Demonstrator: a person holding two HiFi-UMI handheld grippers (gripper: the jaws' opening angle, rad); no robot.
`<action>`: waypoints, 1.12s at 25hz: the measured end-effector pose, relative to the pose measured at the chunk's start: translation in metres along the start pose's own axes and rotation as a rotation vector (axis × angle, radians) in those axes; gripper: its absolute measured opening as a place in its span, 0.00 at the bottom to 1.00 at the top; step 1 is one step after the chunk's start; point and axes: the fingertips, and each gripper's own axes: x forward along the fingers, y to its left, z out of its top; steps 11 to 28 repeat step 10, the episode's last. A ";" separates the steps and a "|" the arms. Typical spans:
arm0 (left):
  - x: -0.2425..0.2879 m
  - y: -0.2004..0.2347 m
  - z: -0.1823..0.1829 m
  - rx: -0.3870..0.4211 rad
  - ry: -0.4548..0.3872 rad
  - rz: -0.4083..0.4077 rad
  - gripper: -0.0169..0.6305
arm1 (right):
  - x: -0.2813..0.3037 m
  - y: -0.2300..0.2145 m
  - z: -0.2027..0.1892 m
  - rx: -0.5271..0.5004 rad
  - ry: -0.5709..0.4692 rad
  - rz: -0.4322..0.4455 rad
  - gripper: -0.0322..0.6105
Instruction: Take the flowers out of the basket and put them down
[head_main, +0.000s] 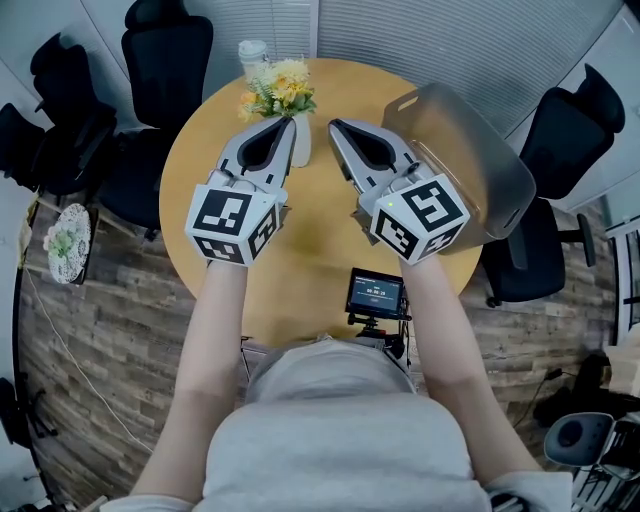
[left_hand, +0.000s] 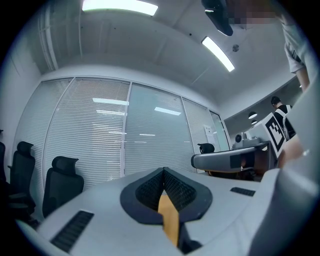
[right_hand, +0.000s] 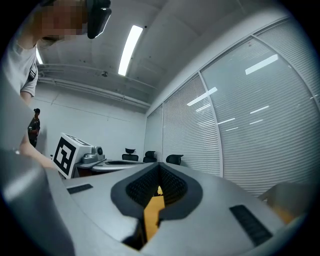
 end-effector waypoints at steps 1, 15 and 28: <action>0.000 -0.001 0.001 0.001 -0.001 -0.002 0.03 | 0.000 0.000 0.000 -0.003 0.000 -0.001 0.09; 0.004 -0.012 0.004 0.003 -0.004 -0.020 0.03 | -0.001 0.004 0.000 -0.022 0.007 0.004 0.09; 0.004 -0.012 0.004 0.003 -0.004 -0.020 0.03 | -0.001 0.004 0.000 -0.022 0.007 0.004 0.09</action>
